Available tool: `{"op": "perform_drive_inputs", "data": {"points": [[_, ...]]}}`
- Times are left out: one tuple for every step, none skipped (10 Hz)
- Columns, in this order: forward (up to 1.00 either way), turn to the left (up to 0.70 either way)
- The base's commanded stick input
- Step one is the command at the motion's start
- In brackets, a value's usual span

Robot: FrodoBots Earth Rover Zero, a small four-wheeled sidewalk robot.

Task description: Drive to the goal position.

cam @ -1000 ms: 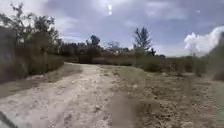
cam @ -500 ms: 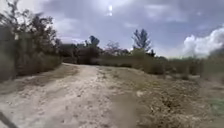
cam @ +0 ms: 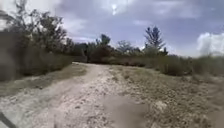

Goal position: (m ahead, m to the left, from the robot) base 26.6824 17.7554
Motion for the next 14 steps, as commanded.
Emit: {"op": "perform_drive_inputs", "data": {"points": [[0.85, 0.00], [0.85, 0.00], [0.85, 0.00], [0.85, 0.00], [0.85, 0.00], [0.85, 0.00], [0.85, 0.00], [0.85, 0.00], [0.85, 0.00], [0.85, 0.00], [0.85, 0.00], [0.85, 0.00], [0.85, 0.00], [0.85, 0.00]]}}
